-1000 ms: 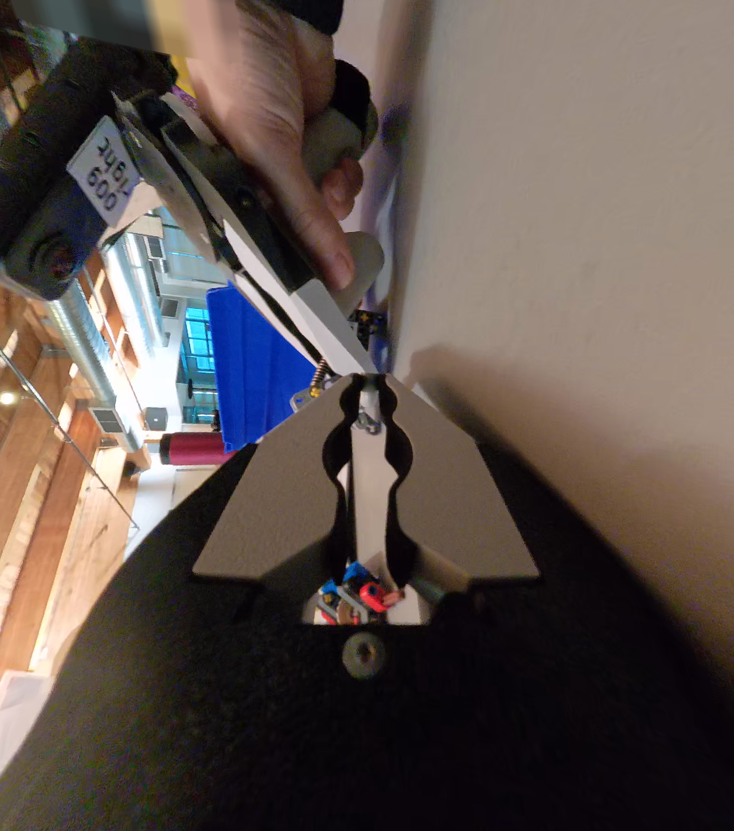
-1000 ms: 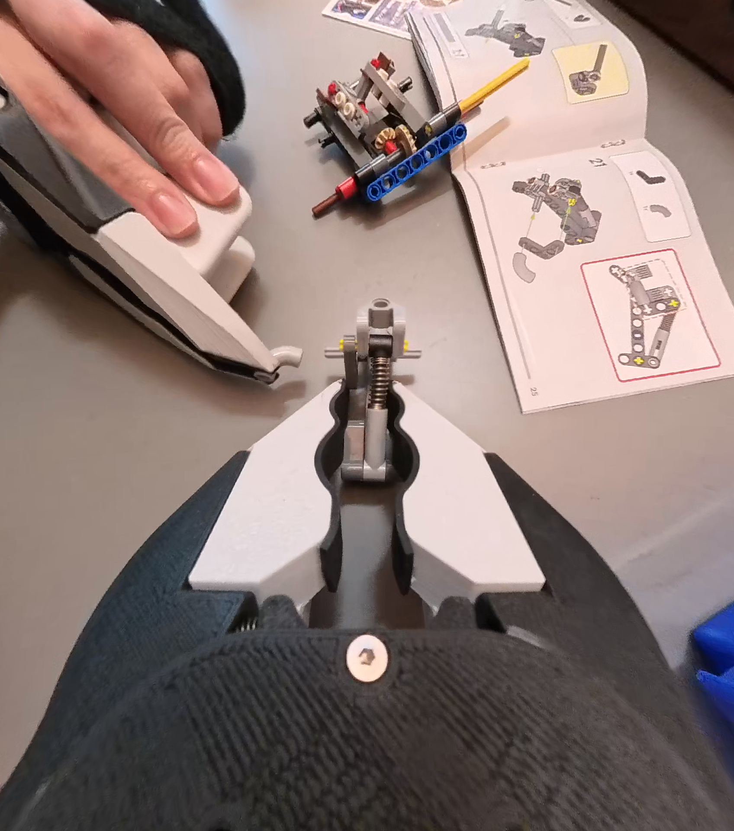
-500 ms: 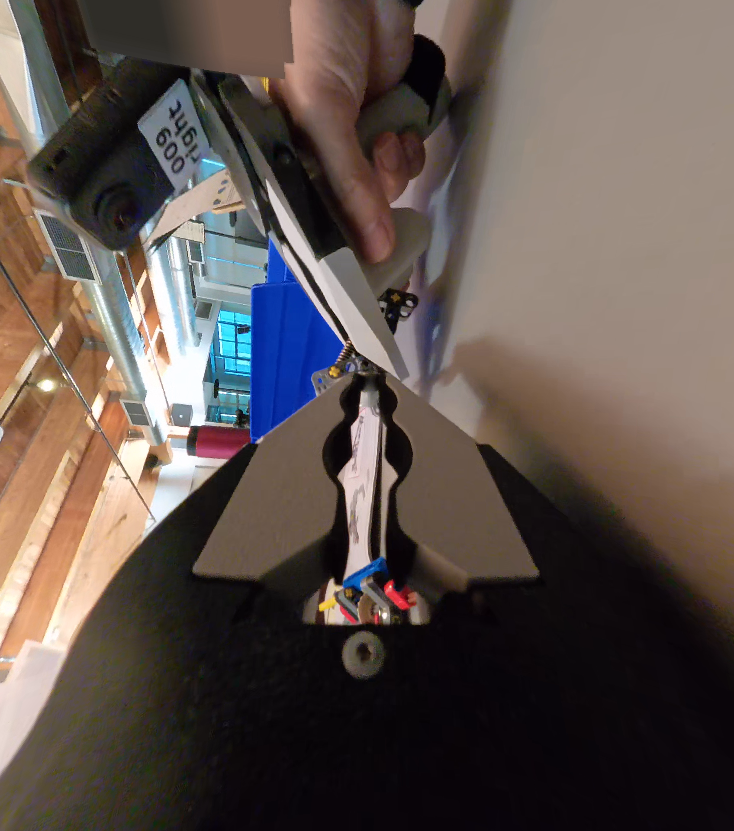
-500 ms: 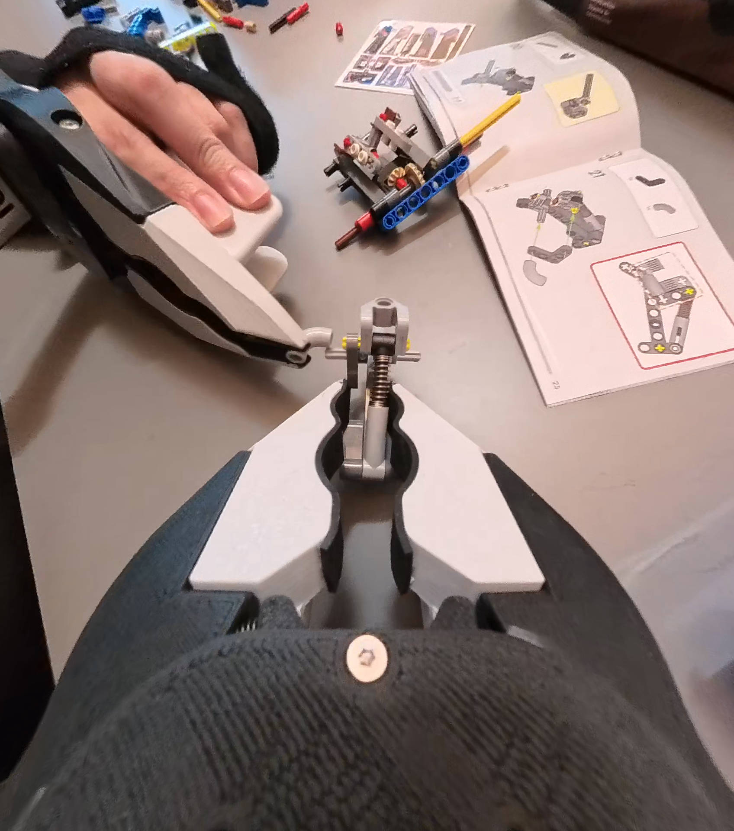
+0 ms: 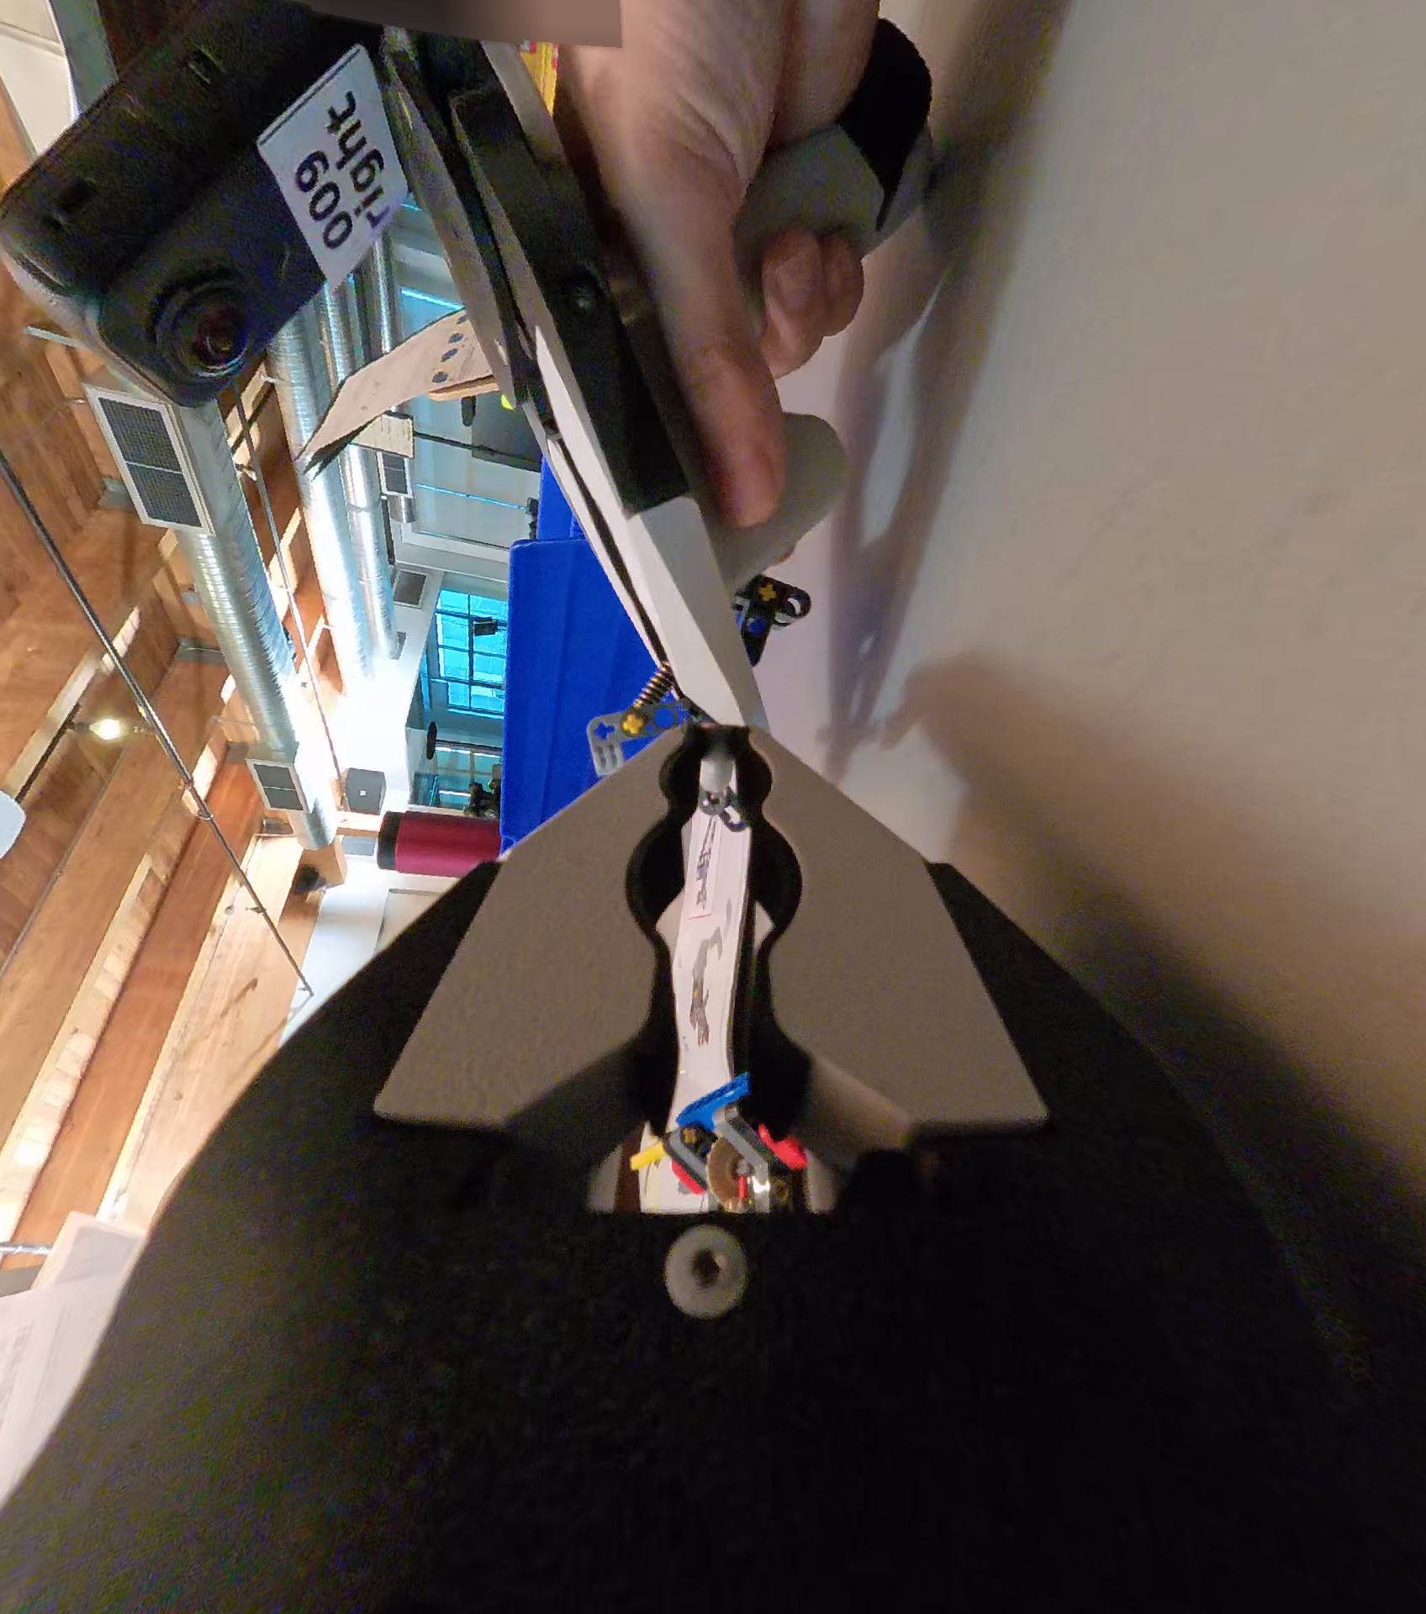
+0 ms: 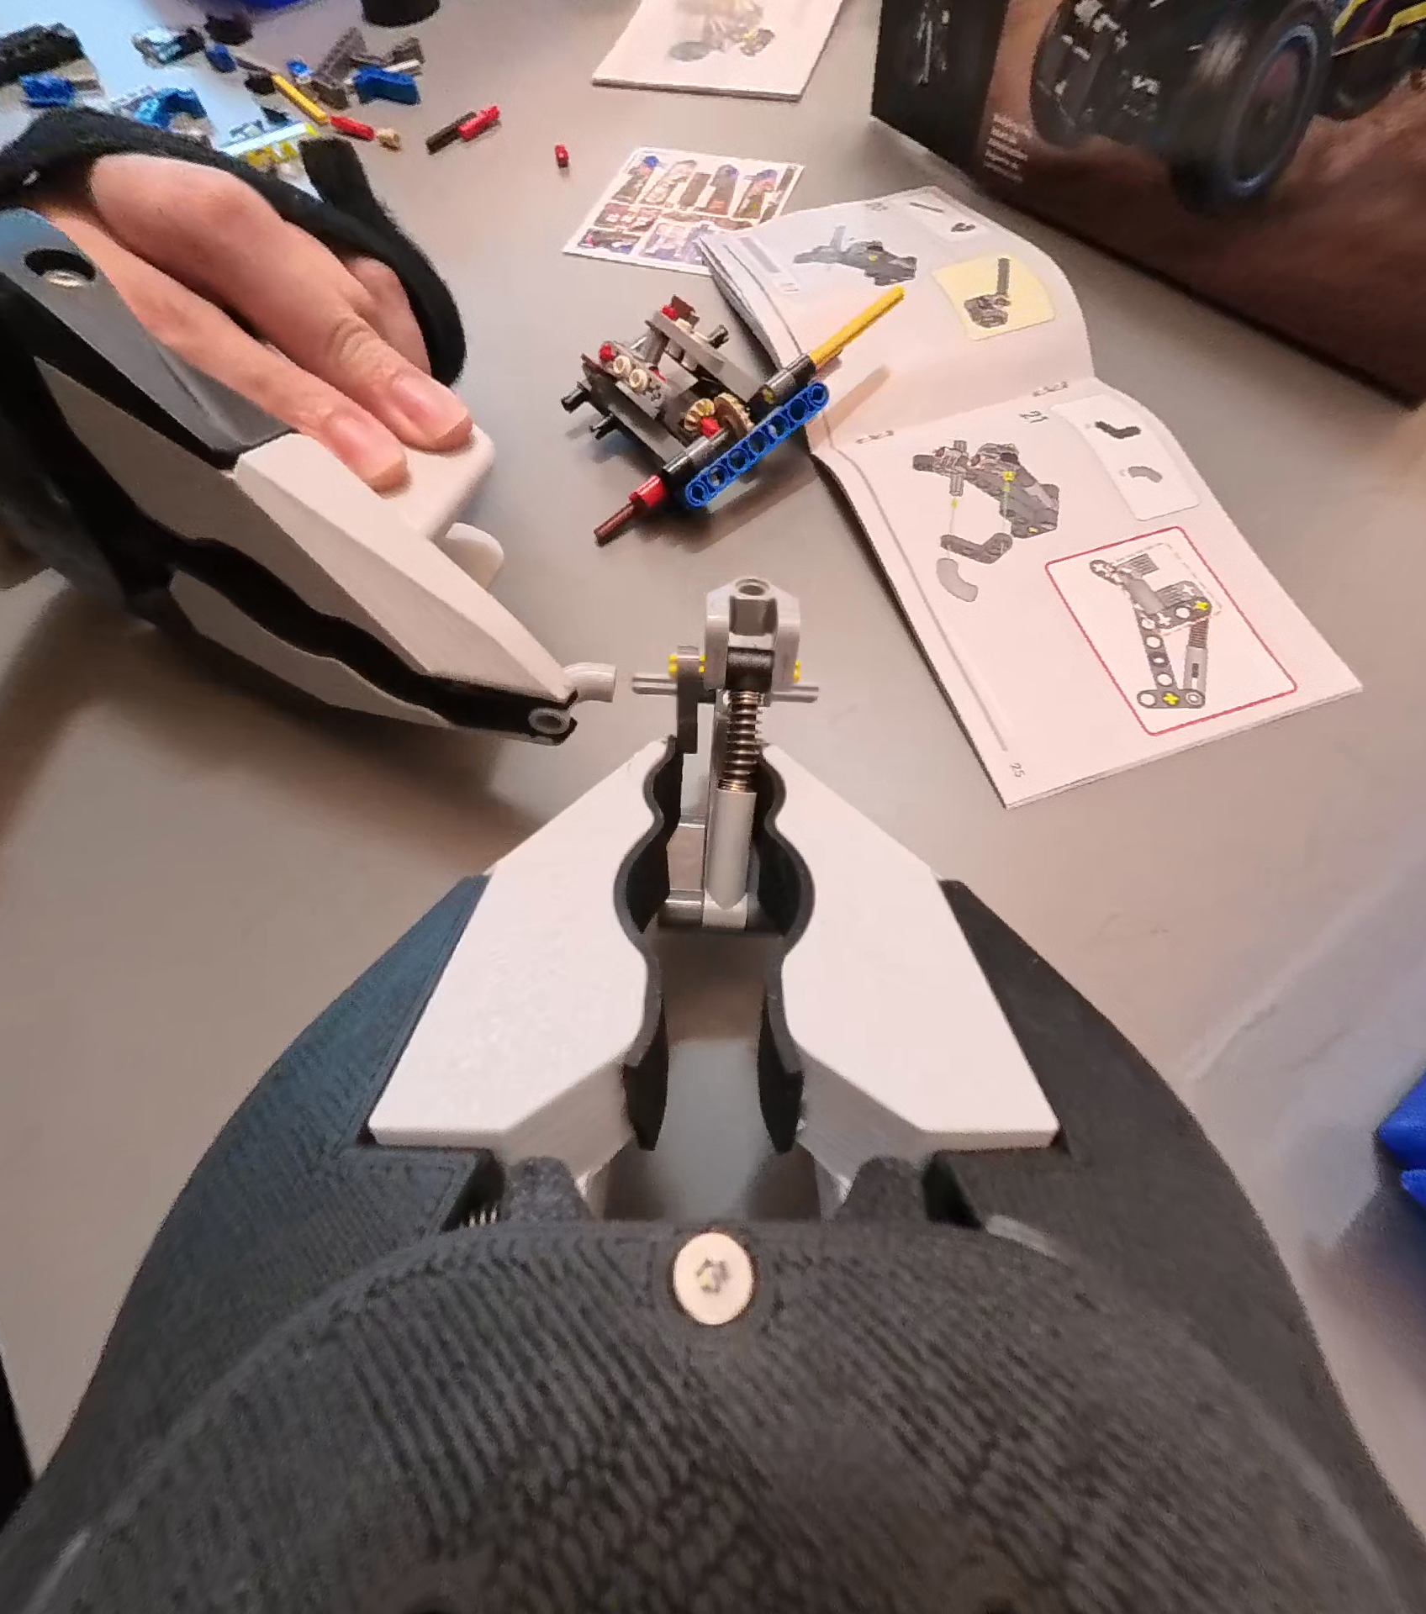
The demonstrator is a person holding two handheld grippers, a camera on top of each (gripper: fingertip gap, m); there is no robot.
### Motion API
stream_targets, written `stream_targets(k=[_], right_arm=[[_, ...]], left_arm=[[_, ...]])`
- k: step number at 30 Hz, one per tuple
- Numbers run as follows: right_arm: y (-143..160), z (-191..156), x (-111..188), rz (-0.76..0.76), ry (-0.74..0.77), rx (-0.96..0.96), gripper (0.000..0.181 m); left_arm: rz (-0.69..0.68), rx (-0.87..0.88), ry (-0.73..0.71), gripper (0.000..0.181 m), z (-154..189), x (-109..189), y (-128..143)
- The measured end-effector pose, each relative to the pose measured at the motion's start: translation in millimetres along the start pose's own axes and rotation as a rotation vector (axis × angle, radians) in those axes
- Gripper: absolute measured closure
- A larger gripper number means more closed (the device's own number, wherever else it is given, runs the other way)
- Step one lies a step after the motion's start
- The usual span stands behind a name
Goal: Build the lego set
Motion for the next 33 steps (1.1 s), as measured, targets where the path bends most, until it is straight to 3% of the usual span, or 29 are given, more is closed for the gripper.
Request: stream_targets(k=[16, 20, 33], right_arm=[[-5, -11, 1, 0.047, -0.026, 0.150, 0.170], [-3, -15, 1, 0.033, -0.119, 0.138, 0.170], [3, -22, 8, 0.045, -0.359, 0.055, 0.170]], left_arm=[[0.049, 0.019, 0.009, 0.177, -4, 7, -2], [0.092, -0.122, 0.053, 0.177, 3, 11, -5], [0.224, -0.069, 0.136, 0.177, 7, 17, -18]])
Point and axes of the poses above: each gripper's, where its closed fingertips meet, x back along the fingers, y out of its underside, z = x × y across the jaws, the point moved 8 cm from there along x, back along the fingers, and after that the axes turned 13 degrees about x, right-handed, at the moved point
